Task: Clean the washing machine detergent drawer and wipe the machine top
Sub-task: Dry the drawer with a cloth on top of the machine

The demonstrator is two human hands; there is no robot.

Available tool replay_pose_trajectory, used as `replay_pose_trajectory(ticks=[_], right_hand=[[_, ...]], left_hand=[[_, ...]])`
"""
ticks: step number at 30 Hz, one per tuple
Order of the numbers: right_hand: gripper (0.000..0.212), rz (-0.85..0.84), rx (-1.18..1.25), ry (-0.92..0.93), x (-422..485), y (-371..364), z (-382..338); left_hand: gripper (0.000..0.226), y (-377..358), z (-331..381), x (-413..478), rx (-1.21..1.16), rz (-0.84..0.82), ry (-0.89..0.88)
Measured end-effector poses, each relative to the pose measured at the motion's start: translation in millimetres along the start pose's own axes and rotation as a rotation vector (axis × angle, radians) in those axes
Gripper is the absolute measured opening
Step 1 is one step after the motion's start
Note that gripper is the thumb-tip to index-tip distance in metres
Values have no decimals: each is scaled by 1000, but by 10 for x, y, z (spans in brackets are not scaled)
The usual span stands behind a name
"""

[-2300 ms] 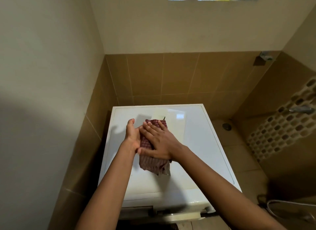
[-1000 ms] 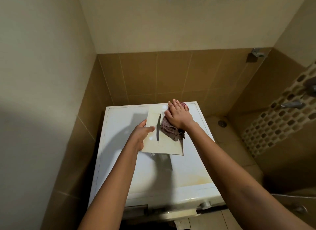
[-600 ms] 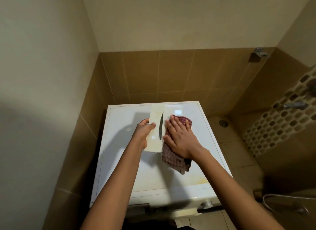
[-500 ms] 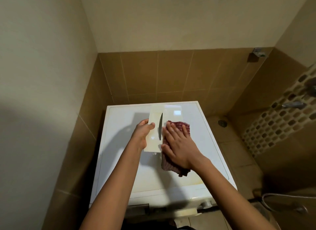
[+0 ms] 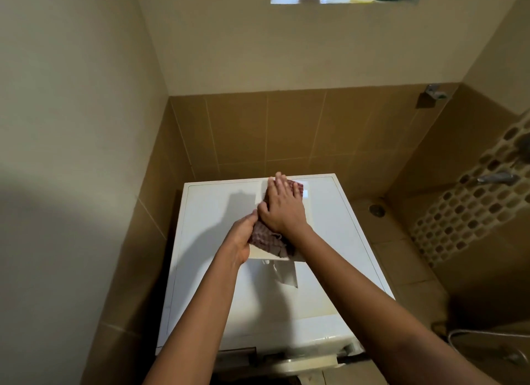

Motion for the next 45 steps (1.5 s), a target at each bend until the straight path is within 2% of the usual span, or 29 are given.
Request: replay_pose_trajectory(ticks=[2,3,6,10,17,20,23,27,30,34,38,42,45], right_hand=[[72,72,49,-62,73,81,33],[65,89,48,-51,78,95,5],[38,138,20,75,5,115,-142],[37,145,50,203,-182,73,-193],[17,172,103,419,-583,71,-302],[19,54,171,553,-629,91,-356],[27,-11,99,653,-540,110,-373],[41,14,-77,580,-194,122,-151],[42,2,-172,517,5,148,-63],[43,-37,-143,616,14,166,-173],[49,-111,-80,689,-76,113,-229],[49,-162,-73,804,-249,-8,-348],[46,-147,-53,833,-304,11,-394]], left_hand=[[37,16,30,-27,25,9,-19],[35,32,42,-35,30,18,-18],[32,65,14,-49,27,39,49],[23,150,-8,1,14,121,69],[20,227,21,69,38,217,40],[16,202,39,86,36,195,22],[20,158,68,86,61,175,10],[22,96,69,105,73,155,1],[21,93,74,80,108,162,7],[14,133,148,91,133,187,-14],[29,145,187,141,161,193,-40],[20,145,171,183,174,187,-36],[28,142,166,184,171,187,-35]])
Point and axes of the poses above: each hand's wrist, its own x-axis towards the middle knuckle, its own y-axis out of the back of the hand, z = x × y, the point moved 10 cm from there along x, towards the middle knuckle, and after that the axes turned 1 degree about x, right-handed, at the moved point
